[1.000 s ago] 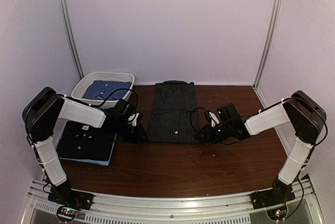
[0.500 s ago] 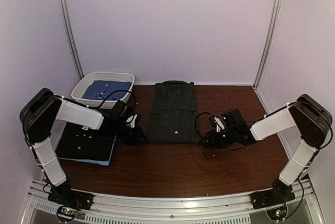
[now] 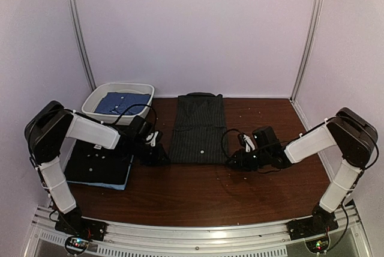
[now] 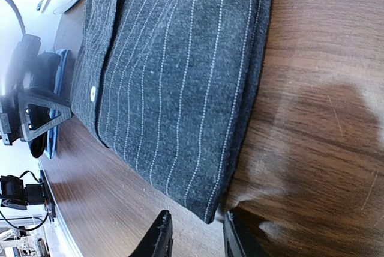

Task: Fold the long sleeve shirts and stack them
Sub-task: Pick up the 2/3-rectangle-folded shirt from the center of the board.

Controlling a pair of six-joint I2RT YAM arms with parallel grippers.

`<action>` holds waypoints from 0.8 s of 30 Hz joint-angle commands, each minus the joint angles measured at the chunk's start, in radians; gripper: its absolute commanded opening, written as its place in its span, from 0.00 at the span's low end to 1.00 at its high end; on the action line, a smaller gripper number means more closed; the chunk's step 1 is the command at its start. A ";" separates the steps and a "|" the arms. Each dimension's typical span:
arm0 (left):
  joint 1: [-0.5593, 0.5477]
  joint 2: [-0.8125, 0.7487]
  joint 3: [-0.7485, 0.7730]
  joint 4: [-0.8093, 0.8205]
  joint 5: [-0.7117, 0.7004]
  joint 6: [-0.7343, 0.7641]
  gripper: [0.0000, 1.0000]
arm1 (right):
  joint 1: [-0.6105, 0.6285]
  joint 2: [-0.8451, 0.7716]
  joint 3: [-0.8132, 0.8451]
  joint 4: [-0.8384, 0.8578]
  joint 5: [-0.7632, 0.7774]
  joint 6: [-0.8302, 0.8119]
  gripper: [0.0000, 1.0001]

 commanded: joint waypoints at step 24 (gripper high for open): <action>-0.097 -0.045 -0.014 -0.068 -0.085 -0.030 0.00 | 0.012 -0.086 -0.065 0.022 0.017 0.002 0.00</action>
